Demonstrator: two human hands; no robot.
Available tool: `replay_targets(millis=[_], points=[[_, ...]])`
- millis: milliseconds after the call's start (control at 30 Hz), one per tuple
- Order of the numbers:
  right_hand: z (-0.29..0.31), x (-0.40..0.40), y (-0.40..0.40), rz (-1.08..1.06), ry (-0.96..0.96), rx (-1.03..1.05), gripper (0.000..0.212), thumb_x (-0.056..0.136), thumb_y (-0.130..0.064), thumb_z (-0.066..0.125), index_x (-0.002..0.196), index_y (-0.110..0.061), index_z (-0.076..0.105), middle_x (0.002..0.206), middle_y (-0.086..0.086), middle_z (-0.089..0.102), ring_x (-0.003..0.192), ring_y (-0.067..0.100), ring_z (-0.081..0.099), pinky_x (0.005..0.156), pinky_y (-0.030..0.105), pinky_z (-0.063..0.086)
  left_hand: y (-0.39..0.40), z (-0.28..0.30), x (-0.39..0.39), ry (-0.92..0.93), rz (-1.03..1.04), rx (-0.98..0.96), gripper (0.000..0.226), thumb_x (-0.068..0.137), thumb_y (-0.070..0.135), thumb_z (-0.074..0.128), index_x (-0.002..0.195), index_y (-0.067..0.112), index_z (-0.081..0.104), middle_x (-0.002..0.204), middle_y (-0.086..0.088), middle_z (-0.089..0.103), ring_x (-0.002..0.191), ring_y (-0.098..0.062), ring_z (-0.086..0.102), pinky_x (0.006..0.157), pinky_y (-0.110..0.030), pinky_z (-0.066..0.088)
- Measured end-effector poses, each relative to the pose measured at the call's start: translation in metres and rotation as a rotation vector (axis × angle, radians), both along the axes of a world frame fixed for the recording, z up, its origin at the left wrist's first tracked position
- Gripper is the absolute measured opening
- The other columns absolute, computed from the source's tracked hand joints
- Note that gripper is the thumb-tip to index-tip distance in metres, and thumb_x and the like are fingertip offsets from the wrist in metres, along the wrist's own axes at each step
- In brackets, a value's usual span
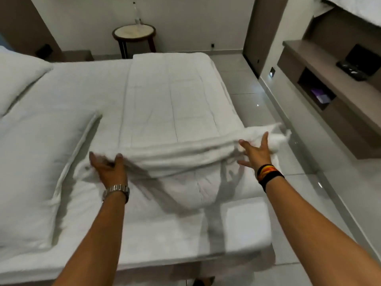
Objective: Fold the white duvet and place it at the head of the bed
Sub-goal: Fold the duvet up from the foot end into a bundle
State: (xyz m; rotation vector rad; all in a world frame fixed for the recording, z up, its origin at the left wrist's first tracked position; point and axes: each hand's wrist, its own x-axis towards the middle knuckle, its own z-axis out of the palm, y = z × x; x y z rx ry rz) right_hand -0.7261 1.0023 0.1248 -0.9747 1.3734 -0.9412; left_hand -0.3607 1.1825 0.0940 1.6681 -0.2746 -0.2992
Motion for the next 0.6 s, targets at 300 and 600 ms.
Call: replay_targets(millis=[300,600], points=[[-0.143,-0.008,0.039,-0.121,0.529,0.215,0.119,0.073,-0.073,0.075,0.159,-0.053,-0.004,0.168,0.018,-0.023,0.157,0.041,-0.006,0.123,0.056,0.016,-0.002,-0.116,-0.060,0.254,0.182,0.758,0.103,0.083,0.078,0.057,0.161,0.045,-0.001,0.167,-0.017,-0.022,0.153,-0.050,-0.010,0.114,-0.073,0.012],[-0.171,0.046,-0.024,-0.239,0.551,0.289,0.133,0.066,-0.046,0.094,0.158,-0.056,-0.002,0.166,0.018,-0.004,0.137,0.050,0.041,0.110,0.049,0.040,-0.038,-0.143,-0.056,0.631,0.366,0.437,0.125,0.068,0.044,0.092,0.159,0.048,0.006,0.170,-0.012,0.001,0.151,-0.032,0.025,0.118,-0.048,0.029]])
